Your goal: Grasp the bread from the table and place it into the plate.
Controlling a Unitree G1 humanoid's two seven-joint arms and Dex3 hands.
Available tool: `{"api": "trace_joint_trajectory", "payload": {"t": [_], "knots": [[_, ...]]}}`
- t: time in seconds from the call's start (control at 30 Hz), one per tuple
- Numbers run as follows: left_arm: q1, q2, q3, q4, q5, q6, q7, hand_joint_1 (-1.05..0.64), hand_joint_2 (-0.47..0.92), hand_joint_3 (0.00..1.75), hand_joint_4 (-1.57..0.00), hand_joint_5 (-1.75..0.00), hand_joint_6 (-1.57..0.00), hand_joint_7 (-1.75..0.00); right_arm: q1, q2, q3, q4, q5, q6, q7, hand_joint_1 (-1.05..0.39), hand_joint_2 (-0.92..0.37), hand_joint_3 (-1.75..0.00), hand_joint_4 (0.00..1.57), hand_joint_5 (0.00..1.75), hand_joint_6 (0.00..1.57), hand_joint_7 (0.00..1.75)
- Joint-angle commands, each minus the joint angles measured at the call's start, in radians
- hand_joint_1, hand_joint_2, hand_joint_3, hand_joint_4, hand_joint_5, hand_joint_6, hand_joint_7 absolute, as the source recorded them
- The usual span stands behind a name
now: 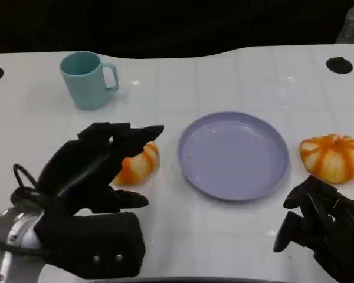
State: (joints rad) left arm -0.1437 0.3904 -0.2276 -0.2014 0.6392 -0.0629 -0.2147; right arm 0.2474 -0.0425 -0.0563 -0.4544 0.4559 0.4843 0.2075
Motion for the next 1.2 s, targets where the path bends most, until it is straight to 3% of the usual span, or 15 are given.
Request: {"api": "trace_joint_trajectory", "payload": {"t": [0.03, 0.33, 0.47, 0.6, 0.87, 1.2], "knots": [[-0.062, 0.034, -0.048, 0.037, 0.150, 0.038, 0.001, -0.42, 0.79, 0.00, 0.00, -0.23, -0.24, -0.02, -0.001, -0.010, -0.006, -0.008, 0.005, 0.005, -0.008, -0.49, -0.92, -0.33, 0.64, 1.75, 0.50, 1.61], [-0.183, -0.009, -0.139, 0.170, 0.290, 0.155, -0.053, -0.40, 0.80, 0.01, 0.00, -0.23, -0.24, -0.01, -0.003, -0.010, -0.006, -0.003, 0.008, -0.003, -0.001, -0.49, -0.92, -0.33, 0.64, 1.75, 0.50, 1.61], [-0.267, -0.053, -0.184, 0.289, 0.307, 0.238, -0.123, -0.39, 0.80, 0.00, 0.00, -0.16, -0.17, 0.00, -0.001, -0.007, -0.007, -0.013, 0.011, 0.013, -0.012, -0.48, -0.92, -0.34, 0.64, 1.75, 0.50, 1.60], [-0.344, -0.093, -0.215, 0.438, 0.297, 0.267, -0.107, -0.41, 0.78, 0.00, -0.01, -0.17, -0.16, 0.00, 0.003, -0.010, -0.004, -0.011, 0.007, 0.000, -0.003, -0.48, -0.92, -0.34, 0.64, 1.75, 0.50, 1.60], [-0.502, -0.155, -0.281, 0.763, 0.293, 0.266, -0.031, -0.53, 0.80, 0.01, 0.00, -0.18, -0.15, 0.00, 0.008, -0.012, -0.007, -0.014, 0.012, 0.000, 0.001, -0.49, -0.92, -0.33, 0.64, 1.75, 0.50, 1.60], [-0.656, -0.227, -0.295, 1.135, 0.198, 0.200, 0.070, -0.51, 0.82, 0.01, -0.01, -0.19, -0.16, -0.01, 0.012, -0.014, -0.010, -0.023, 0.014, 0.008, 0.000, -0.50, -0.92, -0.32, 0.65, 1.75, 0.50, 1.60]]}}
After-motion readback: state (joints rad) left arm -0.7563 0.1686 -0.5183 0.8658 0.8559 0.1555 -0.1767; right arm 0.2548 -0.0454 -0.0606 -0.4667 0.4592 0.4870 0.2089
